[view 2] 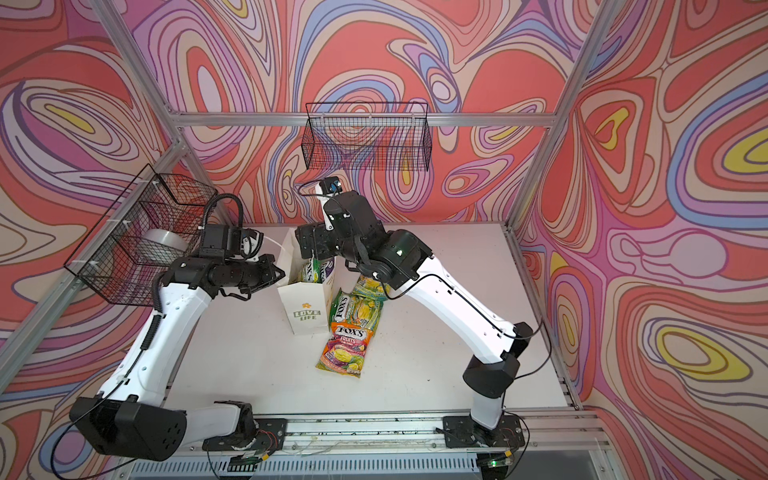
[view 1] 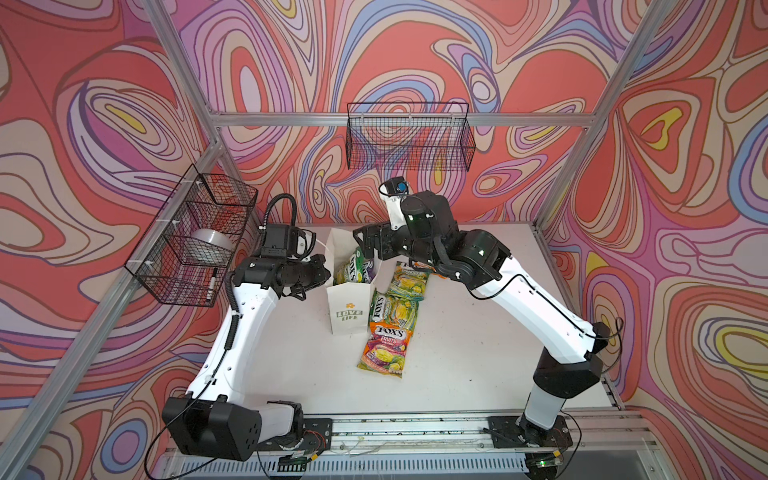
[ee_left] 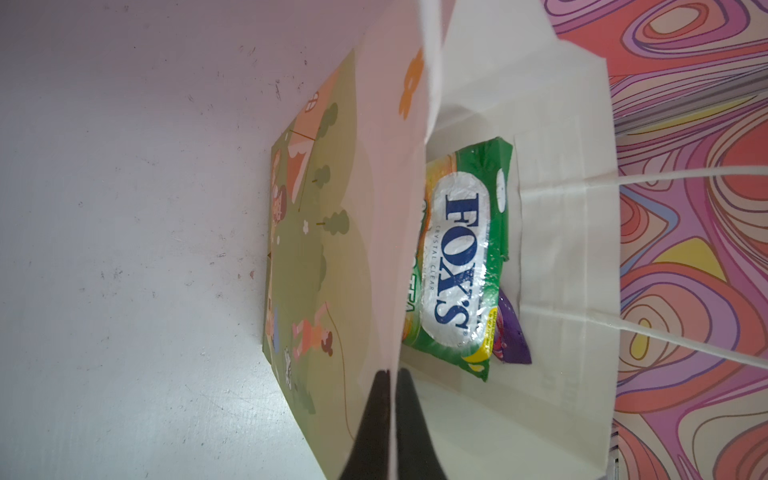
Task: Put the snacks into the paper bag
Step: 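Open the right gripper to release the green packet into the bag, then move the right gripper over the bag while the left gripper holds it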
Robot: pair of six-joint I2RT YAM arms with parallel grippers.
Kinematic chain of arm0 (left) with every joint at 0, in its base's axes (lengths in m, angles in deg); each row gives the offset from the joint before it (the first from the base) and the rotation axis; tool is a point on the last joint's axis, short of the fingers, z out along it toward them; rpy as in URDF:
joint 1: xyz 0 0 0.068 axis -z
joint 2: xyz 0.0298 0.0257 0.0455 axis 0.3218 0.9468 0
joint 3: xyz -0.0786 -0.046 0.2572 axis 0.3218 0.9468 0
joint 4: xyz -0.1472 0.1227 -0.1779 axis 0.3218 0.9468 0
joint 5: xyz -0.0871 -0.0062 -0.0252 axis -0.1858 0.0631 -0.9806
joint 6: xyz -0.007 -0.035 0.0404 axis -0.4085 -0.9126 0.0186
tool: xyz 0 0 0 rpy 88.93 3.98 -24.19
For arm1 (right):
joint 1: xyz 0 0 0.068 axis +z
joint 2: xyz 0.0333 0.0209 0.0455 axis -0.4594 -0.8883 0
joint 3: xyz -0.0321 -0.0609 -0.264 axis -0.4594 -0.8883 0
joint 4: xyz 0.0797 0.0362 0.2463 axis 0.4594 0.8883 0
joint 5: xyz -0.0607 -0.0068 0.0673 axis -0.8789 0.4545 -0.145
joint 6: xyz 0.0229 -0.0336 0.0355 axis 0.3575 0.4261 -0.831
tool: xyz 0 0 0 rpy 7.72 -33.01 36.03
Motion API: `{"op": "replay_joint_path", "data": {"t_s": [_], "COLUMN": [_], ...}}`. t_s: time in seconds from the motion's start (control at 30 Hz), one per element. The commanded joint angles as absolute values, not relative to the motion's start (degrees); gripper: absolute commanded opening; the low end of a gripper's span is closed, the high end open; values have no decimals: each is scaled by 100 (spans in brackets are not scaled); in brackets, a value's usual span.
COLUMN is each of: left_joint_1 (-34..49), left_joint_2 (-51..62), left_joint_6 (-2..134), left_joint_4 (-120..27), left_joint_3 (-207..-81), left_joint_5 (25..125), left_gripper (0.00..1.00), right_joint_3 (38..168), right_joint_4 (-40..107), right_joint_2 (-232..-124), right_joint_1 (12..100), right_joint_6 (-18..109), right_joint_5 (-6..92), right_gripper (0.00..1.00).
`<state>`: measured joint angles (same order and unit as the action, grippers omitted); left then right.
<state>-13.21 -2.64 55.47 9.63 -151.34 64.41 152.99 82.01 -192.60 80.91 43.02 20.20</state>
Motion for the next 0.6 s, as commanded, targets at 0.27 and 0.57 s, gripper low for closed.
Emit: {"op": "replay_joint_path", "data": {"t_s": [0.27, 0.57], "left_joint_1": [-1339, -1343], "left_joint_2": [-408, -403], "left_joint_6": [5533, 5540], "left_joint_4": [826, 831], "left_joint_3": [-15137, -15142], "left_joint_5": [6352, 6372], "left_gripper": [0, 0], "right_joint_3": [14350, 13970], "right_joint_4": [8387, 8154], "right_joint_2": [-18929, -19106], "right_joint_1": [7915, 7510], "right_joint_6": [4309, 4033], "right_joint_5": [1017, 1800], "right_gripper": [98, 98]}}
